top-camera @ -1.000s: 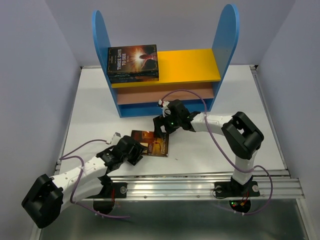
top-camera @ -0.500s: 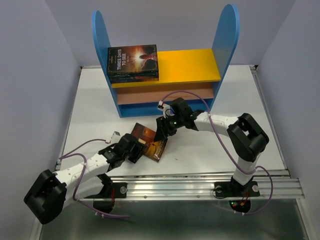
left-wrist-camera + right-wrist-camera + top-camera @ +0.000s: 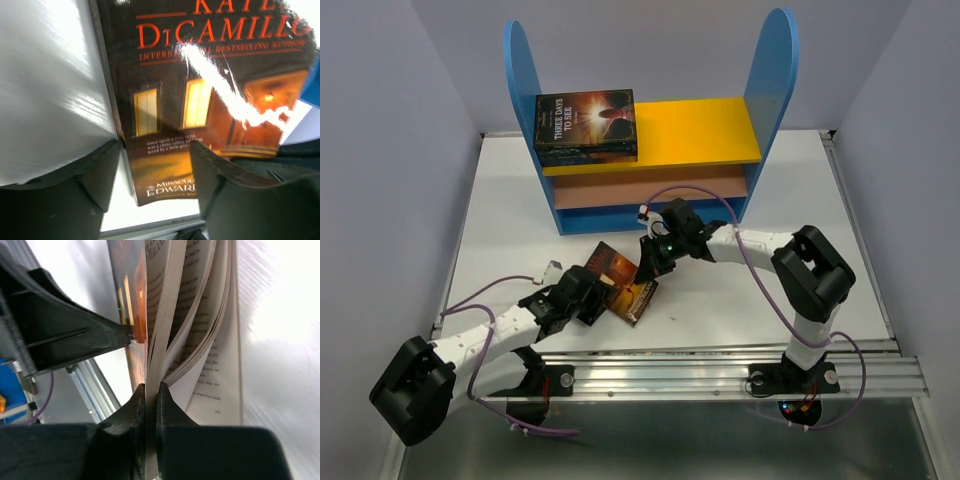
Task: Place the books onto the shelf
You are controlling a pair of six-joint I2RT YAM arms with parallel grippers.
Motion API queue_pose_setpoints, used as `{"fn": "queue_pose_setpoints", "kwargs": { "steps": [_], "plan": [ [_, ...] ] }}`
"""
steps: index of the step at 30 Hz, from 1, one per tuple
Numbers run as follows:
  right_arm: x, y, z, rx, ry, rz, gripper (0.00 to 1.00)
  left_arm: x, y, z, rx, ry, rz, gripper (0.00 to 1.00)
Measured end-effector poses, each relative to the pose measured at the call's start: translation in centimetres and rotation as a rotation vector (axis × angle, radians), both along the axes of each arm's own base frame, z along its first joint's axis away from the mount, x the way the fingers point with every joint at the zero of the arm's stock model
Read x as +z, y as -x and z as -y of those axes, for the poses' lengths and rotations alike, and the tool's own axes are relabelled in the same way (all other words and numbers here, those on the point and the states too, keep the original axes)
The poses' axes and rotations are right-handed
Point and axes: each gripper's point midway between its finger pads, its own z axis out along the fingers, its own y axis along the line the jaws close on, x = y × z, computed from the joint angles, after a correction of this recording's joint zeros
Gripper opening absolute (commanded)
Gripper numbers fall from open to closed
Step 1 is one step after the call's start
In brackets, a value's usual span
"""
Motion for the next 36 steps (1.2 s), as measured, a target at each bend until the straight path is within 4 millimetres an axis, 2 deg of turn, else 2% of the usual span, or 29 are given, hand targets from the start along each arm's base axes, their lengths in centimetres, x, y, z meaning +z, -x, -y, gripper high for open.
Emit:
{"fn": "queue_pose_setpoints", "kwargs": {
  "steps": [4, 7, 9, 13, 21, 26, 28, 31, 32, 34, 36],
  "plan": [
    [-0.6, -0.4, 0.3, -0.054, 0.047, -0.004, 0.01, 0.9, 0.1, 0.2, -0.022, 0.021, 0.030, 0.93],
    [-0.2, -0.8, 0.4, -0.100, 0.063, 0.001, 0.01, 2.2, 0.0, 0.5, -0.052, 0.055, 0.088, 0.99],
    [0.4, -0.9, 0.8, -0.135, 0.063, 0.010, 0.01, 3.7, 0.0, 0.8, -0.084, 0.086, 0.154, 0.99],
    [2.8, -1.0, 1.9, -0.210, 0.021, 0.014, 0.01, 5.7, -0.1, 1.4, -0.148, 0.109, 0.244, 0.99],
    [10.1, -2.0, 2.7, -0.304, -0.180, 0.043, 0.01, 7.5, -0.1, 2.1, -0.265, 0.086, 0.345, 0.99],
    [13.6, -1.3, 2.7, -0.291, -0.268, 0.059, 0.01, 10.6, -0.3, 3.1, -0.316, 0.141, 0.471, 0.99],
    [14.8, -0.9, 2.6, -0.278, -0.305, 0.058, 0.01, 12.3, -0.3, 3.5, -0.338, 0.178, 0.534, 0.97],
    [15.6, -0.4, 2.5, -0.264, -0.336, 0.047, 0.01, 14.7, -0.1, 4.1, -0.369, 0.229, 0.621, 0.87],
    [15.8, -0.2, 2.5, -0.260, -0.345, 0.043, 0.01, 15.5, -0.1, 4.3, -0.377, 0.246, 0.651, 0.79],
    [15.8, 0.1, 2.5, -0.256, -0.353, 0.028, 0.01, 16.7, 0.1, 4.6, -0.391, 0.271, 0.696, 0.73],
    [16.1, 0.2, 2.4, -0.252, -0.369, 0.022, 0.01, 17.0, 0.1, 4.6, -0.401, 0.274, 0.716, 0.60]
  ]
}}
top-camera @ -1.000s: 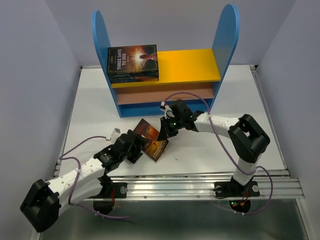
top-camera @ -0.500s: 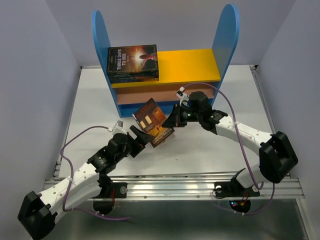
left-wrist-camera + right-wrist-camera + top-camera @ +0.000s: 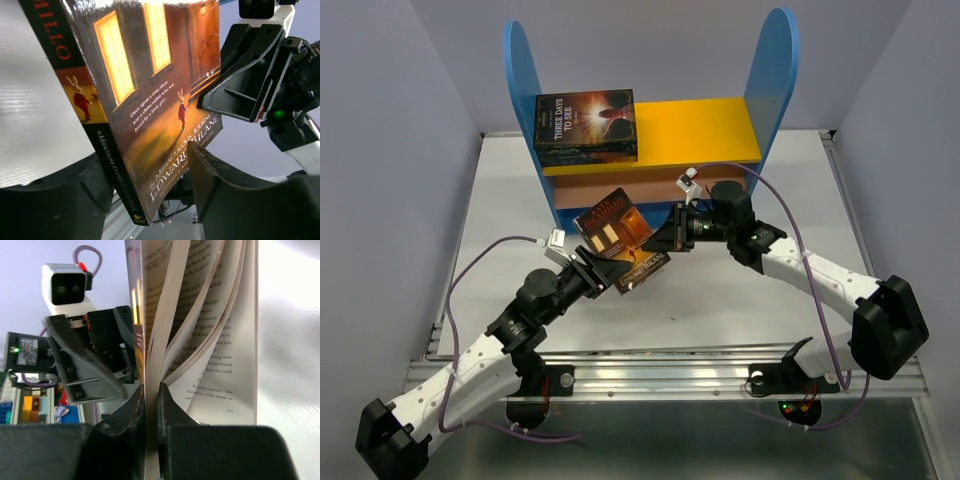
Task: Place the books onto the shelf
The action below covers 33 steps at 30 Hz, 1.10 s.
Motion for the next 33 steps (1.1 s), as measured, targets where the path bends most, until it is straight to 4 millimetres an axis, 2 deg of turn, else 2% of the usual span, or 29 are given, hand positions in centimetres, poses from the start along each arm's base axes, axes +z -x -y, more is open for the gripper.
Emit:
{"fn": "queue_pose_setpoints", "kwargs": {
  "steps": [1, 2, 4, 5, 7, 8, 9, 10, 11, 12, 17, 18, 20, 24, 26, 30, 33],
  "plan": [
    [0.2, 0.0, 0.0, 0.002, -0.008, -0.001, 0.01, 0.1, 0.0, 0.0, -0.004, -0.001, 0.010, 0.54],
    [0.3, 0.0, 0.0, 0.002, -0.014, -0.002, 0.01, 0.1, 0.0, 0.0, -0.006, -0.003, 0.013, 0.43],
    [0.7, 0.0, -0.1, 0.009, -0.029, 0.003, 0.01, -0.1, -0.1, 0.1, -0.009, -0.013, 0.018, 0.31],
    [0.7, 0.0, -0.1, 0.009, -0.031, 0.005, 0.01, 0.0, -0.1, 0.1, -0.010, -0.012, 0.023, 0.14],
    [0.6, -0.3, 0.0, -0.003, -0.029, 0.007, 0.01, 0.5, -0.2, 0.1, -0.010, -0.003, 0.044, 0.00],
    [0.6, -0.4, 0.1, -0.003, -0.030, 0.008, 0.01, 0.7, -0.2, 0.1, -0.010, -0.003, 0.052, 0.00],
    [0.7, -0.4, 0.1, -0.004, -0.031, 0.011, 0.18, 0.7, -0.2, 0.1, -0.010, -0.001, 0.055, 0.00],
    [0.7, -0.4, 0.1, -0.006, -0.031, 0.014, 0.40, 0.7, -0.2, 0.1, -0.010, -0.002, 0.055, 0.00],
    [0.7, -0.4, 0.1, -0.008, -0.029, 0.014, 0.67, 0.7, -0.2, 0.1, -0.010, -0.002, 0.056, 0.00],
    [0.5, -0.6, 0.2, -0.024, -0.018, 0.016, 0.99, 0.8, -0.2, 0.1, -0.011, -0.001, 0.057, 0.00],
    [-0.8, -3.3, 2.7, -0.222, 0.150, 0.098, 1.00, 1.0, -0.1, 0.1, -0.013, -0.012, 0.046, 0.00],
    [-0.9, -3.7, 3.3, -0.262, 0.177, 0.113, 1.00, 1.5, -0.1, 0.1, -0.013, -0.013, 0.049, 0.00],
    [-0.9, -4.9, 5.7, -0.397, 0.259, 0.155, 1.00, 3.1, -0.3, 0.3, -0.016, -0.016, 0.069, 0.00],
    [1.0, -6.2, 11.1, -0.646, 0.365, 0.259, 1.00, 8.2, -0.9, 0.4, -0.007, -0.023, 0.163, 0.00],
    [2.0, -6.3, 13.3, -0.735, 0.395, 0.303, 1.00, 11.7, -1.2, 0.5, -0.006, -0.025, 0.228, 0.00],
    [2.7, -6.5, 15.8, -0.834, 0.445, 0.349, 1.00, 17.3, -1.1, 1.1, -0.037, -0.013, 0.352, 0.00],
    [1.7, -6.6, 16.7, -0.852, 0.500, 0.349, 1.00, 19.6, -0.9, 2.0, -0.081, -0.016, 0.413, 0.00]
  ]
}}
